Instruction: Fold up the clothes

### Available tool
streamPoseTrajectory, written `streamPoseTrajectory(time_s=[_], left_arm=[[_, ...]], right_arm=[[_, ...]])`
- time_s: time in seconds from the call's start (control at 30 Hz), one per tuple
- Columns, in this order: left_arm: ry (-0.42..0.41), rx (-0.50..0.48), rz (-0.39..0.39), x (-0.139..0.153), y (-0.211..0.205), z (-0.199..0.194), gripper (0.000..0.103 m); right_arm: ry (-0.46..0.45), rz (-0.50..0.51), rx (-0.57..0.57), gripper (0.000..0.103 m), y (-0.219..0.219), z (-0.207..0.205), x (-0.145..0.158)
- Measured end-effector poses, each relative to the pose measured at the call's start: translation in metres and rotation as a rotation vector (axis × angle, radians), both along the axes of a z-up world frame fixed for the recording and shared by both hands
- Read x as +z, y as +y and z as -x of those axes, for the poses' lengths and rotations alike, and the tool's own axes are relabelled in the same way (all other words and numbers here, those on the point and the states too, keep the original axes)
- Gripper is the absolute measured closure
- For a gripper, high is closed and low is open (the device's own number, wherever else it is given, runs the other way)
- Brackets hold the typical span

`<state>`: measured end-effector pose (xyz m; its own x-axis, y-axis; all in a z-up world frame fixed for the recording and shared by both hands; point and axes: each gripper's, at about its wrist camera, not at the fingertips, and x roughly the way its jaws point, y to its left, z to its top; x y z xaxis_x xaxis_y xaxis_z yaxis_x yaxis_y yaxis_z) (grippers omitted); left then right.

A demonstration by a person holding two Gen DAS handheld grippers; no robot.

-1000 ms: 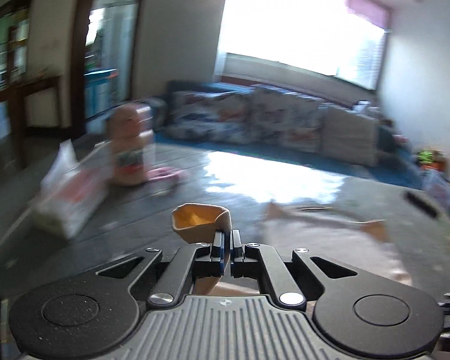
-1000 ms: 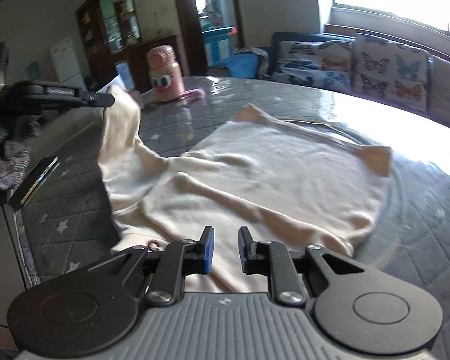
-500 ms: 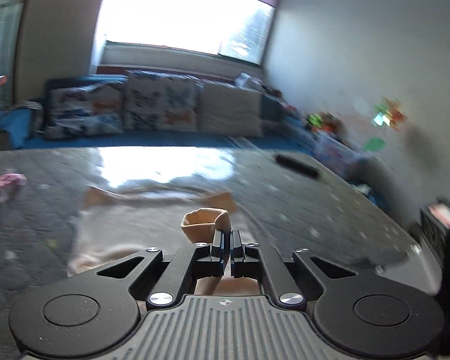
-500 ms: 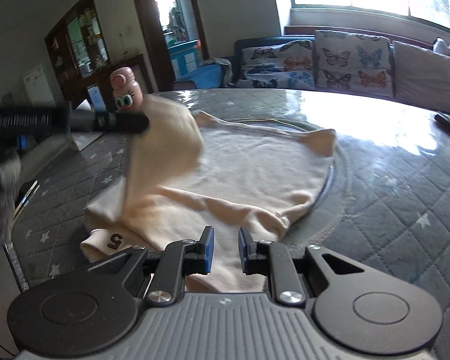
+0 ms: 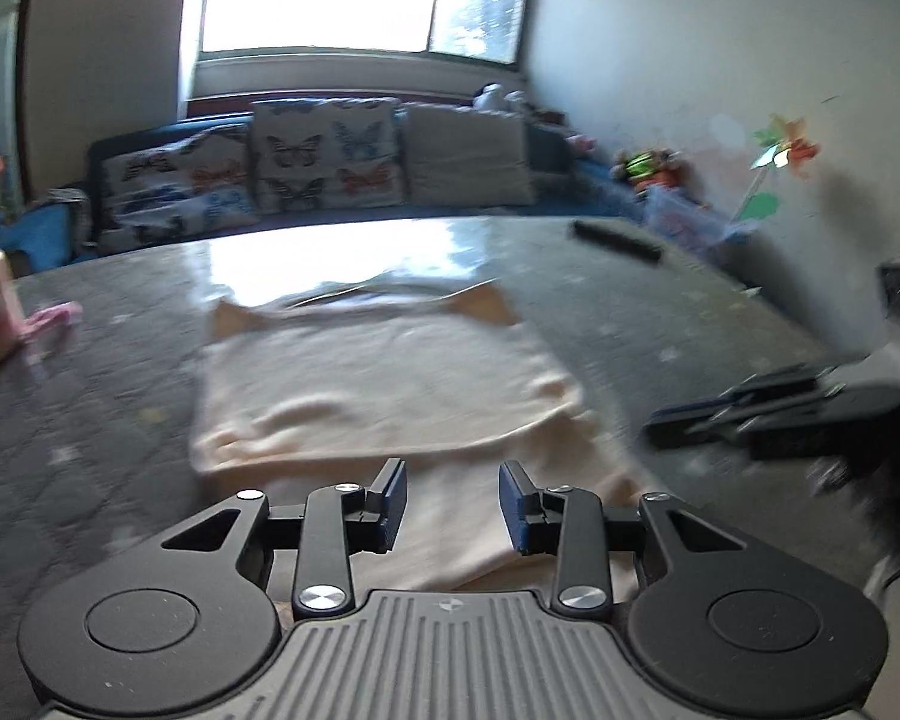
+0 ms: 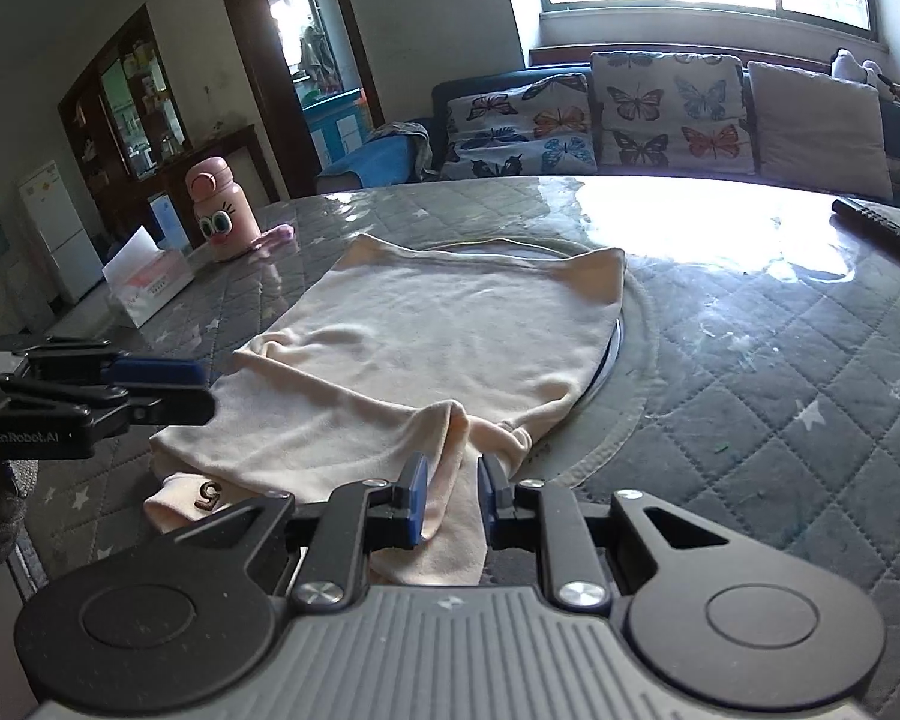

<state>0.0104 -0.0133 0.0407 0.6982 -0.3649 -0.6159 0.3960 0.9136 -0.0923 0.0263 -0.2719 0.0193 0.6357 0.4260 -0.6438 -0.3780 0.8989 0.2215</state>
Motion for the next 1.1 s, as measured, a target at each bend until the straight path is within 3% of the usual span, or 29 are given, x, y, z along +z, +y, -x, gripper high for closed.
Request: streamPoseTrajectory(time_s=[0.07, 0.3, 0.5, 0.6, 0.67, 0.8, 0.97, 1.1], left_arm=[[0.011, 0.032, -0.030, -0.006, 0.014, 0.002, 0.066], [0.011, 0.044, -0.133, -0.024, 0.038, 0.015, 0.060], [-0.043, -0.023, -0.254, -0.037, 0.027, 0.022, 0.059], [-0.036, -0.029, -0.264, -0.044, 0.029, 0.020, 0.059], [-0.029, -0.019, -0.265, -0.048, 0.032, 0.017, 0.067], [-0.037, -0.004, -0.244, -0.046, 0.040, 0.018, 0.094], [-0.082, 0.013, -0.220, -0.034, 0.046, 0.026, 0.098], [-0.054, 0.000, -0.235, -0.041, 0.046, 0.025, 0.098]], right_arm=[[0.014, 0.002, 0.010, 0.075, 0.004, -0.004, -0.004], [0.077, 0.039, 0.040, 0.075, 0.023, -0.008, -0.022], [0.071, 0.055, 0.047, 0.095, 0.029, -0.005, -0.020], [0.055, 0.064, 0.051, 0.098, 0.032, -0.005, -0.013], [0.043, 0.069, 0.055, 0.099, 0.034, -0.005, -0.009], [0.017, 0.069, 0.061, 0.099, 0.036, -0.003, 0.001], [-0.017, 0.064, 0.068, 0.099, 0.038, 0.002, 0.014], [0.033, 0.074, 0.071, 0.098, 0.035, 0.000, 0.000]])
